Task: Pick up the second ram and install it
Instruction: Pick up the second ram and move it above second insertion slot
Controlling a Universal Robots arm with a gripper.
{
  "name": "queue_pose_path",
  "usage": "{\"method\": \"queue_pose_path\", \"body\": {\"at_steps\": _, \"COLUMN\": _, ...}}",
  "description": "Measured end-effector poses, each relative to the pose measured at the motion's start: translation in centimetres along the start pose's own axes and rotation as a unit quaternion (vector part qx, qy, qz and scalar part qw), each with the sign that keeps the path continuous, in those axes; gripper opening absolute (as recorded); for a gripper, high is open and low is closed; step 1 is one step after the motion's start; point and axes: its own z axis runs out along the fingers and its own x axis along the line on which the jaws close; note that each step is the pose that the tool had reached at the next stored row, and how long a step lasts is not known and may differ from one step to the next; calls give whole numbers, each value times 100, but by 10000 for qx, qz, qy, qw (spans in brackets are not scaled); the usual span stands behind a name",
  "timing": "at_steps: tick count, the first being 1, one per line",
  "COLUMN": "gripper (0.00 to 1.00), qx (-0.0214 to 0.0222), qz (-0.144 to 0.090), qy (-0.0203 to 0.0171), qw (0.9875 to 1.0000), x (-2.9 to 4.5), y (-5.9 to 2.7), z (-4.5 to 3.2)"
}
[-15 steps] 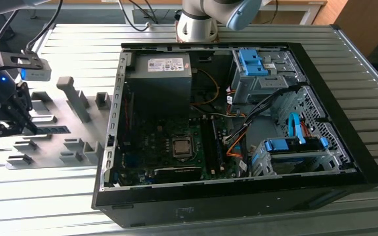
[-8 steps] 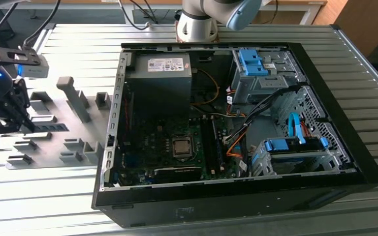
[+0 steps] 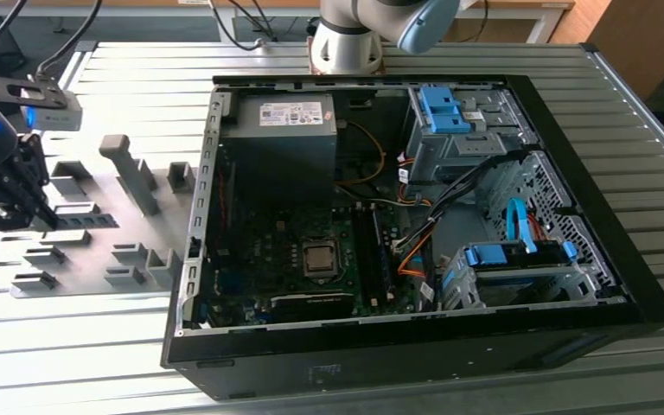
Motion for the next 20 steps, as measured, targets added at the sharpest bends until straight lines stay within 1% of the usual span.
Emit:
{"method": "queue_pose_path", "body": {"at_steps": 8, "gripper": 15, "qx": 0, "qz": 0, "qy": 0, "qw": 10000, "x": 0, "y": 0, "z": -47}}
{"method": "queue_pose_path", "body": {"at_steps": 20, "gripper": 15, "qx": 0, "qz": 0, "qy": 1, "qw": 10000, "x": 0, "y": 2, "z": -203}}
